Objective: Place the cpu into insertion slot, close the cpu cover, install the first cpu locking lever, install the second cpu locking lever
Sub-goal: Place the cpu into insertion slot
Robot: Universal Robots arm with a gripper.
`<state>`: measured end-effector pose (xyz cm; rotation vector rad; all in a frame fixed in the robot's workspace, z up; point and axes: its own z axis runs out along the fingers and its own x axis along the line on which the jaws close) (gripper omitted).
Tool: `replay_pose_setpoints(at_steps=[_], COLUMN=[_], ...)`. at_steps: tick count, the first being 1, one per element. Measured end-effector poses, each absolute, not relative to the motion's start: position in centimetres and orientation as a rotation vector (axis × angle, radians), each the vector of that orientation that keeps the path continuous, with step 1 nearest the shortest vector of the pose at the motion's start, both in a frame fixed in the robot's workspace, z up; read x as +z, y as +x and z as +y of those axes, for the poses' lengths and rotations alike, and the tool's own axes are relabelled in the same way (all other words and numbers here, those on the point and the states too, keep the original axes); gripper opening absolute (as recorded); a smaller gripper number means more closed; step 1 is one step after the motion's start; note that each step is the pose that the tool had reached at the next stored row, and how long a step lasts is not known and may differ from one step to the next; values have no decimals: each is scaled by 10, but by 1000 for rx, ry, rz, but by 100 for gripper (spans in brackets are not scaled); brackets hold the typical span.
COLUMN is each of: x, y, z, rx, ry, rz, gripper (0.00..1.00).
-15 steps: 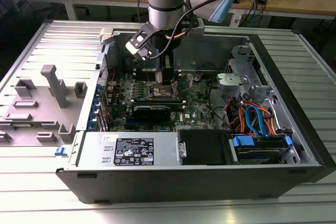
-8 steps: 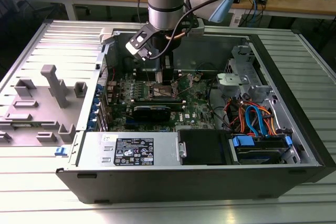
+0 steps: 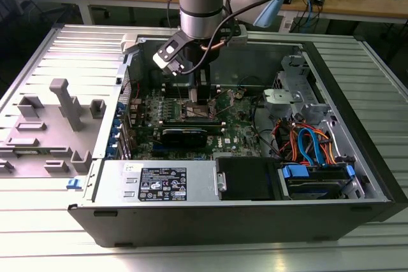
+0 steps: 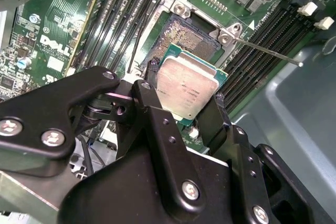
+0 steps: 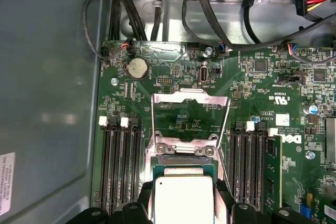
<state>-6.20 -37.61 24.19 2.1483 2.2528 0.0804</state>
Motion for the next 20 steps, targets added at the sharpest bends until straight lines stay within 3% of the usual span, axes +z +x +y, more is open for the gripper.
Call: replay_pose_setpoints(at_steps=[20], x=[229], y=[-68], z=[-376], rx=[70], ry=[2170], rz=[2223], gripper=[55])
